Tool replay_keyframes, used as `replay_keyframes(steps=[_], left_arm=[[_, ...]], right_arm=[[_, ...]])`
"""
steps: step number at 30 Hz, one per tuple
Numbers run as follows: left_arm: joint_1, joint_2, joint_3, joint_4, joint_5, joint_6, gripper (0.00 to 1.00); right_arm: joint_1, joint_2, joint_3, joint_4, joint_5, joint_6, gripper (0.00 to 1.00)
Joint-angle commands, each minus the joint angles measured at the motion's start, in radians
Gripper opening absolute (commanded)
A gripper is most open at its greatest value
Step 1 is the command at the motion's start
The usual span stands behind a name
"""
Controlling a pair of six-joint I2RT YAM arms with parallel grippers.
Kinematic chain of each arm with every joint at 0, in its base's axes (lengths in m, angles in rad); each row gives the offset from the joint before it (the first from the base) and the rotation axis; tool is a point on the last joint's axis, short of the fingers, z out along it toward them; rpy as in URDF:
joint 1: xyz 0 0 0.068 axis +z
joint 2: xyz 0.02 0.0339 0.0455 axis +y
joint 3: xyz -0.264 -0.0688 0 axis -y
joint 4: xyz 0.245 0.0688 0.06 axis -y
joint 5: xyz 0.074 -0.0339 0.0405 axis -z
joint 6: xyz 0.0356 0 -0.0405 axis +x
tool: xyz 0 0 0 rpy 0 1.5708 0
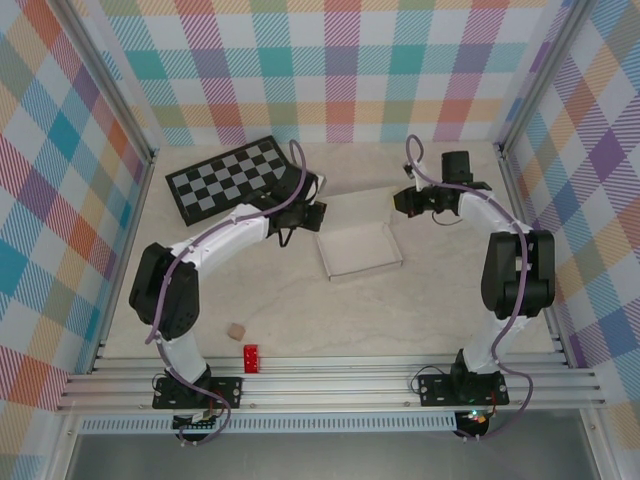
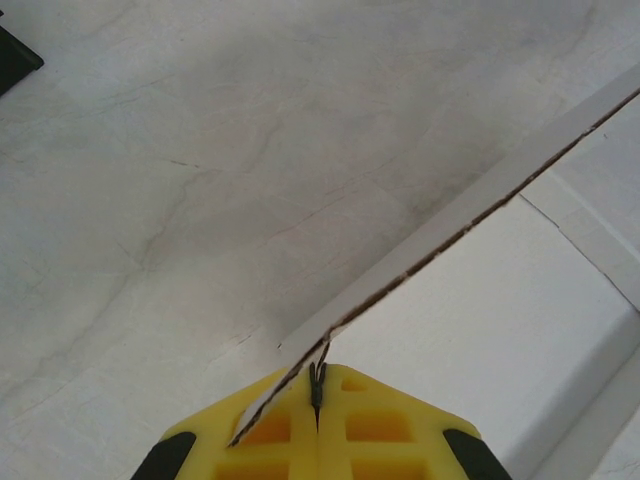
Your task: Fold the paper box
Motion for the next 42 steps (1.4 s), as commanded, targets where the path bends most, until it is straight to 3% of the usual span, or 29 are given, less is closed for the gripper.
replay_keyframes(steps=[1,10,18,24,32,37,42], left_arm=[[-0.01,0.041,0.05,-0.034,0.023,-0.108,0.0],[-0.049,0.034,0.039,0.07,-0.078,-0.411,0.0],[-0.145,-0.052,-0.16,0.388,-0.071,-0.588,0.0],[-0.18,-0.126,-0.307,0.434,-0.085,-0.582,0.0],[-0.274,-0.252,-0.52,0.544,-0.162,-0.375,0.0],[-0.376,-0.294,-0.688,0.626,-0.255,-0.4,0.0],[-0.388,-0.349,-0.745,0.579,-0.328,-0.438,0.0]], right_arm=[[0.056,-0.021,0.012,0.009,0.05,0.074,0.0],[0.144,-0.184,-0.166,0.177,0.192,0.309,0.0],[0.242,-0.303,-0.351,0.309,0.313,0.405,0.0],[0.263,-0.384,-0.452,0.332,0.318,0.454,0.0],[0.343,-0.522,-0.652,0.372,0.406,0.464,0.0],[0.372,-0.63,-0.776,0.336,0.419,0.489,0.0],[0.382,-0.692,-0.817,0.289,0.427,0.525,0.0]])
